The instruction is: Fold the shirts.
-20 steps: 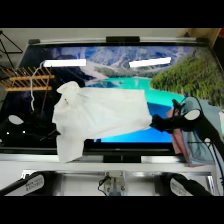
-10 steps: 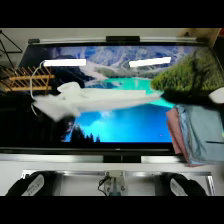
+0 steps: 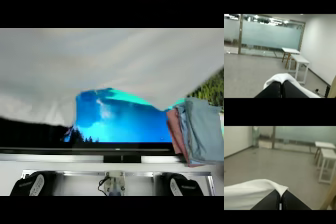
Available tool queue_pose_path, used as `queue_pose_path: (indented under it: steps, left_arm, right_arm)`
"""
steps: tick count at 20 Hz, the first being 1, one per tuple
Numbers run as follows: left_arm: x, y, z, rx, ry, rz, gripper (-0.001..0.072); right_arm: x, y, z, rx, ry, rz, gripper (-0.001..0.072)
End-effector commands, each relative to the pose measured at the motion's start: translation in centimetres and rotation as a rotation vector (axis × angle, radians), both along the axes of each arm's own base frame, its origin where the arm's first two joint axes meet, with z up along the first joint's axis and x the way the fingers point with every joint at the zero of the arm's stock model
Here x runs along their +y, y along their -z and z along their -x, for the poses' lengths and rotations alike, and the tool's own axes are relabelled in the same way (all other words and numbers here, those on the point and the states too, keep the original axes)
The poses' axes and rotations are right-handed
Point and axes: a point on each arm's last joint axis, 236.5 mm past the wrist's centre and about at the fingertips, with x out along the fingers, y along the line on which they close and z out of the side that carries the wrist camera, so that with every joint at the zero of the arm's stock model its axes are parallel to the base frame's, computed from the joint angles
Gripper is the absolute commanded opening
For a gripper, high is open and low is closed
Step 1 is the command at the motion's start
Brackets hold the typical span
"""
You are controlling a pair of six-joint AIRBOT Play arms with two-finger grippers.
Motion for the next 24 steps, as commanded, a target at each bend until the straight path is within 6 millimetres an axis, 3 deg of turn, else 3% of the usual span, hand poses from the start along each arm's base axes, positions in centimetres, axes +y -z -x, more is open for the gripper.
queue_pose_path:
  steps: [1, 3, 5, 10, 12, 14, 15, 17, 18, 20, 24]
  left_arm:
    - [-1.2, -2.2, 3.8, -0.079, 0.023, 0.021, 0.0031]
    - [-0.8, 0.1, 1.6, 0.027, 0.003, -0.024, 0.0031]
    - [0.5, 4.0, -1.6, 0.198, -0.036, -0.08, 0.0032]
    - [4.5, 16.7, -12.1, 0.637, -0.048, -0.127, 0.0033]
    - [5.8, 24.3, -16.5, 0.841, -0.009, -0.1, 0.0032]
    - [6.4, 32.5, -19.6, 1.037, 0.04, -0.061, 0.0031]
    - [6.4, 36.8, -21.1, 1.119, 0.064, -0.039, 0.0031]
    - [5.7, 43.5, -24.3, 1.204, 0.094, -0.014, 0.0032]
    - [4.9, 46.0, -26.3, 1.218, 0.105, -0.004, 0.0032]
    - [3.5, 49.1, -30.4, 1.21, 0.112, -0.001, 0.0032]
    - [1.5, 52.3, -38.8, 1.107, 0.089, -0.004, 0.0033]
  right_arm:
    - [-1.2, -2.9, 5.3, -0.113, 0.082, 0.007, 0.0061]
    - [-2.2, -0.6, 3.9, -0.009, 0.126, 0.029, 0.0061]
    - [-3.4, 4.1, 1.0, 0.196, 0.165, 0.063, 0.0061]
    - [-5.1, 20.8, -9.6, 0.855, 0.144, 0.091, 0.0061]
    - [-5.2, 28.1, -13.9, 1.061, 0.106, 0.071, 0.0062]
    - [-4.3, 35.8, -17.3, 1.248, 0.054, 0.006, 0.0061]
    - [-3.8, 39.1, -18.9, 1.311, 0.027, -0.029, 0.0061]
    - [-2.7, 44.8, -22.4, 1.38, -0.019, -0.117, 0.0061]
    - [-2.1, 46.8, -24.5, 1.38, -0.028, -0.188, 0.0061]
    - [-1.5, 48.9, -28.6, 1.314, -0.027, -0.323, 0.0061]
    - [-2.6, 50.8, -34.4, 1.153, 0.026, -0.437, 0.0062]
